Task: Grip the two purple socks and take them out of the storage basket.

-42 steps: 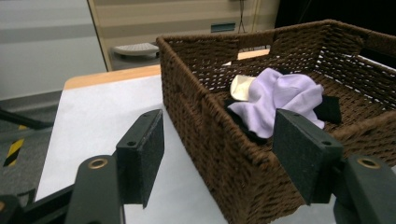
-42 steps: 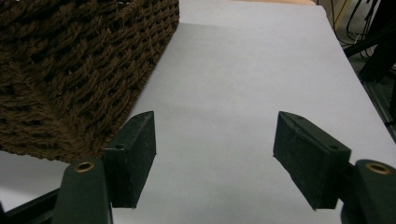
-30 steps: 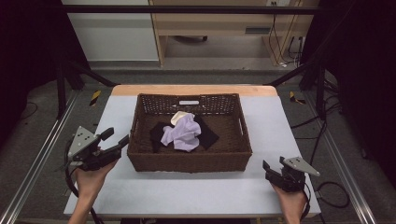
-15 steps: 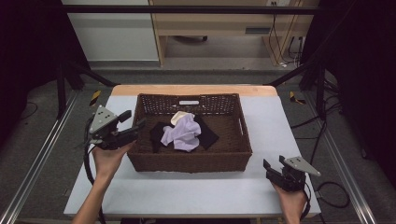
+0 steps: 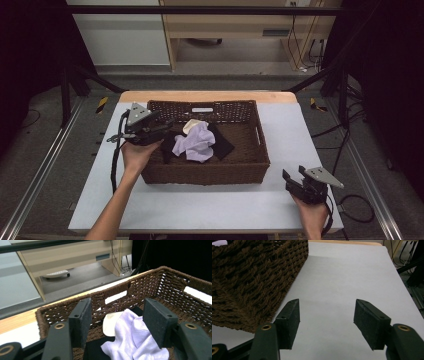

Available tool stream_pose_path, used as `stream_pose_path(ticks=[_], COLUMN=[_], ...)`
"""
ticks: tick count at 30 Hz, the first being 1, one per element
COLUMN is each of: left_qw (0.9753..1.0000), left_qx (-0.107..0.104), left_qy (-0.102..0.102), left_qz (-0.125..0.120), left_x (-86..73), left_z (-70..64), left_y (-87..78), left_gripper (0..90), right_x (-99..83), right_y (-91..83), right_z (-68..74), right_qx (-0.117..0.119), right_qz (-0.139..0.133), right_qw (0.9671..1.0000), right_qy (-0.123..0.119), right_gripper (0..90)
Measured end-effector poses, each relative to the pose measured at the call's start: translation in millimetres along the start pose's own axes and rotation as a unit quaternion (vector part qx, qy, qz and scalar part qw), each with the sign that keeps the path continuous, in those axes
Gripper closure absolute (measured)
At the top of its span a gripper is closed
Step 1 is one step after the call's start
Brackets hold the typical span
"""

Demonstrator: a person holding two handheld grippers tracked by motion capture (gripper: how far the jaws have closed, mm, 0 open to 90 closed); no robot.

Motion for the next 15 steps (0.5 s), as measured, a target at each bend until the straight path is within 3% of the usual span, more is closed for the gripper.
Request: stream_pose_path(ticks=[7, 15], left_qw=[0.9995, 0.9968], left_qx=[-0.003, -0.015], left_qy=[0.014, 0.021], left_qz=[0.027, 0.075], left_x=[-7.7, -28.3], left_z=[-9.0, -20.5], left_y=[25.0, 52.1], left_gripper=[42.7, 44.2], right_x=[0.2, 0.1], right_y=[0.1, 1.5], right_z=[0.4, 1.8], right_qx=[0.002, 0.005], right_qz=[-0.001, 0.000], right_qw=[1.0000, 1.0000], right_qy=[0.000, -0.001], right_gripper=[37.3, 37.0])
Point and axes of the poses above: each handheld gripper's, and its own axes: y roughly forward along the jaws, x roughly out of its top, z roughly to its left, the point moved 9 cm from there along y, roughly forward along the jaws, and after that the axes turned 11 degrees about -z, right-handed, at the moved point
